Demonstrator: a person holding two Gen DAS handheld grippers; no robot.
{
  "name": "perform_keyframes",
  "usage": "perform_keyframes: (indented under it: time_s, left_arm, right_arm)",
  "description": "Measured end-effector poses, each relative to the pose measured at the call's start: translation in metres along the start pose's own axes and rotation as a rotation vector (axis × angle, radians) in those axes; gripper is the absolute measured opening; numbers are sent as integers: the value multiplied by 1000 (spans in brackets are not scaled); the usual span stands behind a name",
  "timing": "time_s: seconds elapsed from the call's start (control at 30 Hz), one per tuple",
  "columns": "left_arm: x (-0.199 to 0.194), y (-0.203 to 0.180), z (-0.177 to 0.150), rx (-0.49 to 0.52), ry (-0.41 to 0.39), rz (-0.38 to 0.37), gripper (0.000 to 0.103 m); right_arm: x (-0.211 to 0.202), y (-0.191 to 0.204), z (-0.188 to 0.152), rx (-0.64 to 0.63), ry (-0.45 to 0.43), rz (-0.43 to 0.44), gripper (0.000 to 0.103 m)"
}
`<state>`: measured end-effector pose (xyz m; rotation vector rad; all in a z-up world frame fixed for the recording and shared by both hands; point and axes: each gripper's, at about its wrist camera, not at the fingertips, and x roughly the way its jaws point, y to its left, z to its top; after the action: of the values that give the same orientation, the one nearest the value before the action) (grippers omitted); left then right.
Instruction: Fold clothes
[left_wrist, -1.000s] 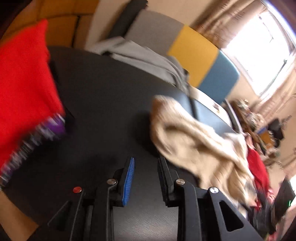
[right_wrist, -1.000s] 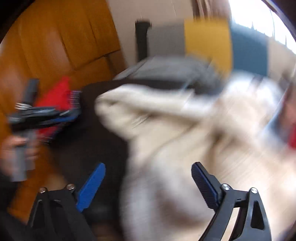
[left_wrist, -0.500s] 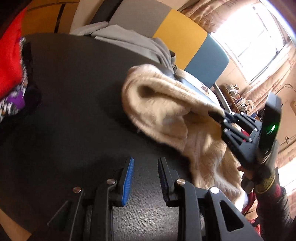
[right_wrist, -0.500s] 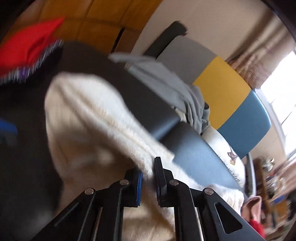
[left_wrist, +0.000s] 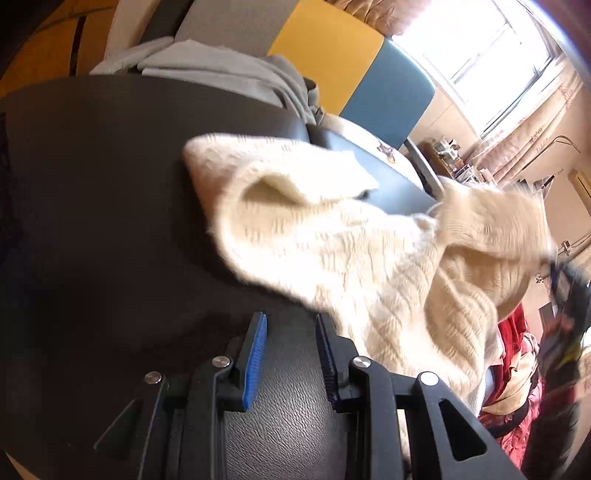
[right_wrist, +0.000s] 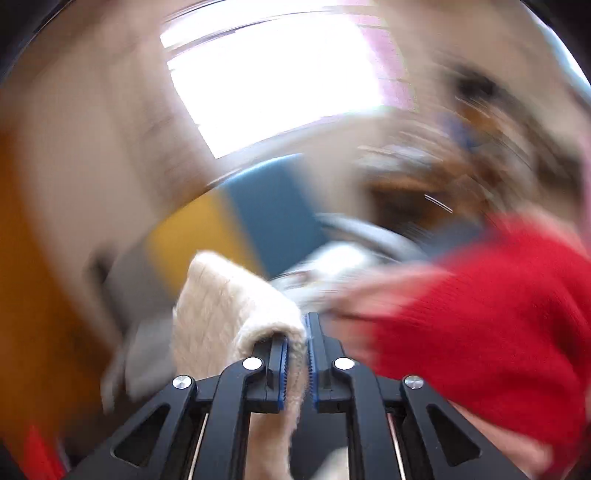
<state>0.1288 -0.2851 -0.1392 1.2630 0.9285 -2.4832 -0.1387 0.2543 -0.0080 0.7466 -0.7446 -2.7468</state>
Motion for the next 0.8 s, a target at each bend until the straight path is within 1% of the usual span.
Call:
perform_keyframes:
  time_s: [0.03, 0.1, 0.13, 0.2, 0.23, 0.3, 0.33, 0.37, 0.43, 0.47, 0.5, 0.57, 0.63, 0.73, 0.77, 0.8]
  left_arm:
    - [1, -2, -3, 6, 6, 2, 27]
    - [3, -7, -7, 21, 21, 4, 27]
    - [5, -12, -7, 31, 26, 6, 27]
    - [7, -22, -6, 54, 32, 13, 27]
    - [8, -28, -4, 66, 33, 13, 27]
    - [13, -42, 2, 89, 31, 11, 27]
    - [15, -47, 3, 99, 29, 10, 27]
    - [17, -53, 3, 109, 27, 2, 27]
    - [22, -63, 6, 123, 19, -18, 27]
    - [27, -68, 9, 132, 17, -19, 27]
    - [32, -73, 11, 143, 16, -13, 27]
    - [40, -80, 10, 158, 22, -5, 27]
    - [42, -84, 7, 172, 17, 3, 27]
    - [45, -92, 5, 216, -1, 35, 27]
    - [47, -95, 6, 235, -7, 38, 27]
    - [48, -98, 8, 252, -13, 41, 27]
  right_arm:
    - [-10, -41, -2, 97, 13, -63, 20]
    - [-30, -95, -19, 184, 66, -146, 49]
    - [-42, -118, -28, 215, 86, -182, 53]
    - [-64, -135, -42, 209, 85, -214, 55]
    - [-73, -137, -45, 202, 79, -221, 55]
    - [-85, -131, -45, 186, 62, -209, 55]
    - [-87, -122, -45, 165, 62, -180, 55]
    - [-86, -107, -44, 130, 68, -141, 58]
    - [-78, -69, -50, 38, 103, -30, 68]
    - [-73, -47, -55, -13, 127, 33, 75]
    - [-69, -26, -62, -65, 159, 97, 77]
    - [-63, 17, -85, -164, 261, 230, 77]
    - [-60, 55, -118, -242, 373, 350, 77]
    - [-64, 98, -173, -418, 503, 427, 77]
    - [-66, 109, -190, -471, 540, 440, 77]
    - [-69, 111, -204, -513, 567, 430, 77]
